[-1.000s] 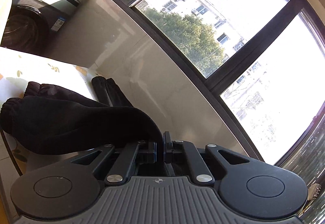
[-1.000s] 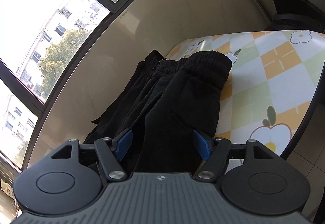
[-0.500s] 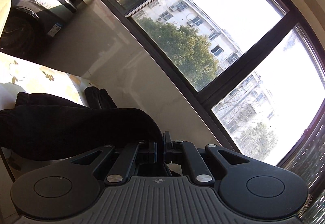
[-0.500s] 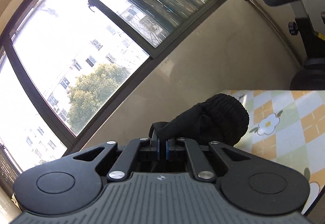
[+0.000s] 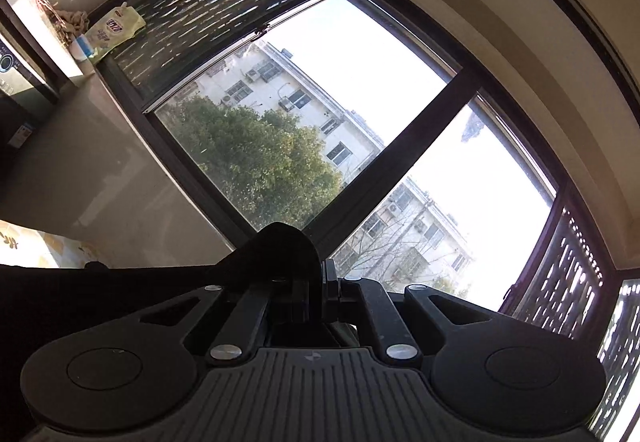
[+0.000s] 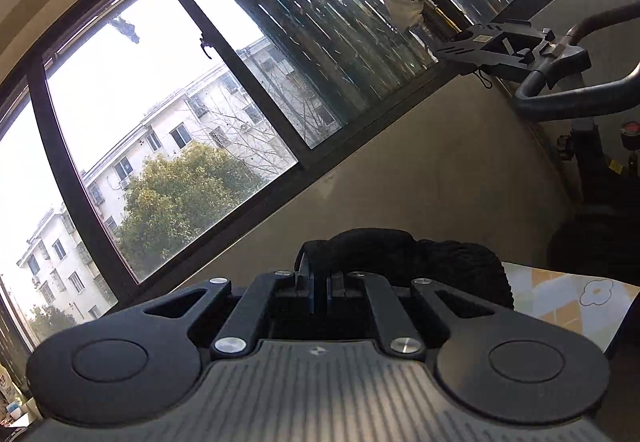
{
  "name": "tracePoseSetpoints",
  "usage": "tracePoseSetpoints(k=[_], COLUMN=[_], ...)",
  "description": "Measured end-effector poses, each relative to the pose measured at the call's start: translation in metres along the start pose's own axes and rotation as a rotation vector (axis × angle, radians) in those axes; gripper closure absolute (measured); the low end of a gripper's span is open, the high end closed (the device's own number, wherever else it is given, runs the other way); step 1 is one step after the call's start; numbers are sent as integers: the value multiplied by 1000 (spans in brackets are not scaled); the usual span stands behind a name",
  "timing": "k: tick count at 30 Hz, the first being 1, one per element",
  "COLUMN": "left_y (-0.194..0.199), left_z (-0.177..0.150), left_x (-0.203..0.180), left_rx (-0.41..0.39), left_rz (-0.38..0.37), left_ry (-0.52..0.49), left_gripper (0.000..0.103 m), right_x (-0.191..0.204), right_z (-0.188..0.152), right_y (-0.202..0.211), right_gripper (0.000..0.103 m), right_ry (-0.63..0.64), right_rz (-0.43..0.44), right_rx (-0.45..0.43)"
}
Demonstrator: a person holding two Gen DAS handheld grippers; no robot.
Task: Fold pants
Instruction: 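Lift the sweatpants off the table with both tools, then lower the sweatpants onto the table and open both tools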
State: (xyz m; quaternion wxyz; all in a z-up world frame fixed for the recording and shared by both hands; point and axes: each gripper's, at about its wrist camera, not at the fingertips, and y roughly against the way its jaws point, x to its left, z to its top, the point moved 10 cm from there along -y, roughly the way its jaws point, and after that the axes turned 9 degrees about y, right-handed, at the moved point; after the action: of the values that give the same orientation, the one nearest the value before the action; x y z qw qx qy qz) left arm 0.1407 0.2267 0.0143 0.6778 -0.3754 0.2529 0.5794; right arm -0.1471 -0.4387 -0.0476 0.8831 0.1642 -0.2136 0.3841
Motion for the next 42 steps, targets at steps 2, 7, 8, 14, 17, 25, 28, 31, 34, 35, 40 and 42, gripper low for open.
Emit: tracePoseSetpoints(k=[2, 7, 8, 14, 17, 25, 28, 31, 34, 35, 40, 42], left_y=[-22, -85, -98, -206, -255, -361, -364, -348, -326, -319, -272, -251], left_z=[-9, -13, -14, -20, -33, -96, -116, -120, -126, -127, -129, -138], left_x=[17, 37, 36, 38, 38, 106, 130, 134, 133, 132, 119, 116], left_rx=[43, 63, 60, 79, 87, 297, 403, 451, 527, 547, 614, 648], left_rz=[53, 133, 143, 186, 223, 397, 428, 400, 386, 383, 352, 348], left_ry=[27, 7, -20, -84, -142, -214, -179, -185, -146, -137, -153, -176], left_gripper=[97, 97, 97, 97, 97, 82, 49, 46, 44, 44, 41, 39], right_x=[5, 41, 47, 76, 77, 42, 34, 38, 46, 47, 47, 39], right_z=[-7, 14, 19, 35, 24, -51, -63, -60, -53, -50, -56, -65], right_y=[-18, -76, -91, -200, -253, -340, -331, -303, -267, -255, -197, -182], right_gripper=[97, 97, 97, 97, 98, 86, 70, 59, 52, 50, 36, 33], right_ry=[41, 184, 201, 287, 299, 266, 236, 291, 334, 338, 340, 317], right_rz=[12, 86, 95, 74, 37, -73, -57, -33, 0, 12, 21, -6], right_rx=[43, 42, 36, 36, 81, 346, 384, 382, 370, 364, 358, 379])
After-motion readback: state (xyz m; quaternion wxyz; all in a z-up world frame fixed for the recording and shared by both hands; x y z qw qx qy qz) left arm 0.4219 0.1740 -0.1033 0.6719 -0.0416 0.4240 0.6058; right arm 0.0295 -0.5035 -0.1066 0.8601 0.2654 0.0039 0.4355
